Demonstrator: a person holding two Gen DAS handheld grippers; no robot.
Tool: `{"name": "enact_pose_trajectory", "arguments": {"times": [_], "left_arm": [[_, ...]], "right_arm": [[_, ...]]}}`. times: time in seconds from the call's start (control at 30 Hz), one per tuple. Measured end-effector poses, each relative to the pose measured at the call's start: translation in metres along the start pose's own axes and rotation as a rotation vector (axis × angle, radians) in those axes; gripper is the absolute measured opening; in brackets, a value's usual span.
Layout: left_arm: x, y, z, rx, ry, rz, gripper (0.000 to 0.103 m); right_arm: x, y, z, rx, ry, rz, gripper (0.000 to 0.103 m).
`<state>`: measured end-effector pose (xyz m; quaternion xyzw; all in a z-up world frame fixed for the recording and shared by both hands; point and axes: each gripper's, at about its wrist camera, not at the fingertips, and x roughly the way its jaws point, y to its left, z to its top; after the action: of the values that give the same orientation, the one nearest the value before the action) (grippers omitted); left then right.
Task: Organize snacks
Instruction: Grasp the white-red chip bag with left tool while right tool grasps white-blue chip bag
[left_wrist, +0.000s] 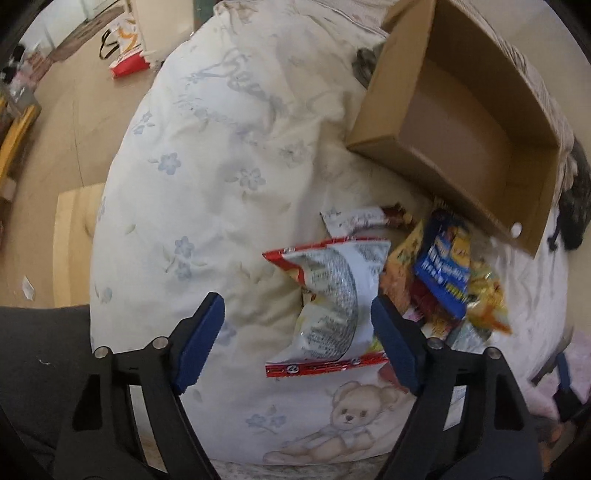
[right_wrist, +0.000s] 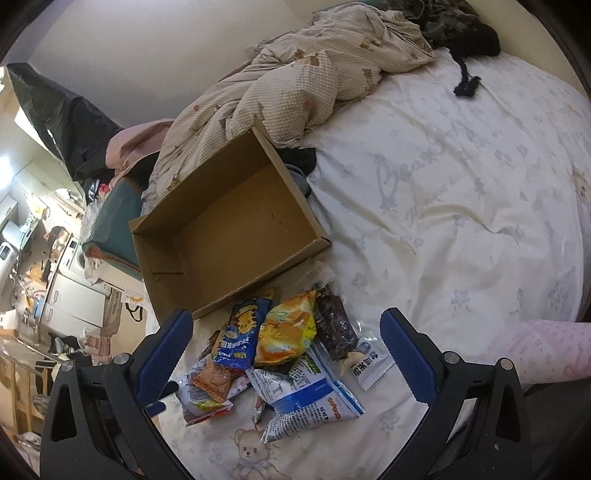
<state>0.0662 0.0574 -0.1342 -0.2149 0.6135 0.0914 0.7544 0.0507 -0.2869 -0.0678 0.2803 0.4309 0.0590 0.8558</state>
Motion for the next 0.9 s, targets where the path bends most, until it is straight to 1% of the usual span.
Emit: {"name": "enact_pose_trajectory", "arguments": {"times": [0.13,0.2,0.3,0.4,0.5,0.57,0.67,0.77,0.83,0.9], "left_arm": [[0.011,-0.003,0.002,0.027,0.003,0.030,0.079],[0.021,0.000,0.004,0.025,0.038,0.040,0.079],[0.041,0.004,0.005,0.003,0.085,0.003,0.077],[0.050,0.001,0.007,0.019,0.074,-0.013,0.072],[0.058,-0.013,0.003,0.091,0.053,0.010,0.061],[0.055,-0.020,0.002,0.105,0.046,-0.013,0.040],[0.046,-0.024,0.001,0.104,0.051,-0.018,0.035],[0.034,-0.019,0.000,0.081,0.060,-0.027,0.033],[0.023,-0.015,-0.004,0.075,0.062,-0.034,0.033],[0.006,-0.013,-0.008,0.098,0.069,-0.012,0.033]], "right_arm": [[0.005,-0.002,0.000,0.023,0.019,0.004,0.103],[0.008,0.001,-0.001,0.012,0.024,-0.001,0.103],[0.008,0.004,-0.003,-0.009,0.021,-0.011,0.103],[0.008,0.003,-0.003,-0.007,0.017,-0.011,0.103],[0.007,0.003,-0.004,-0.007,0.013,-0.019,0.103],[0.006,0.002,-0.003,-0.013,0.010,-0.028,0.103],[0.006,-0.001,-0.003,-0.025,0.011,-0.046,0.103],[0.015,-0.002,-0.006,-0.044,0.061,-0.081,0.103],[0.029,0.000,-0.012,-0.074,0.139,-0.094,0.103],[0.046,0.004,-0.022,-0.117,0.225,-0.106,0.103]]}}
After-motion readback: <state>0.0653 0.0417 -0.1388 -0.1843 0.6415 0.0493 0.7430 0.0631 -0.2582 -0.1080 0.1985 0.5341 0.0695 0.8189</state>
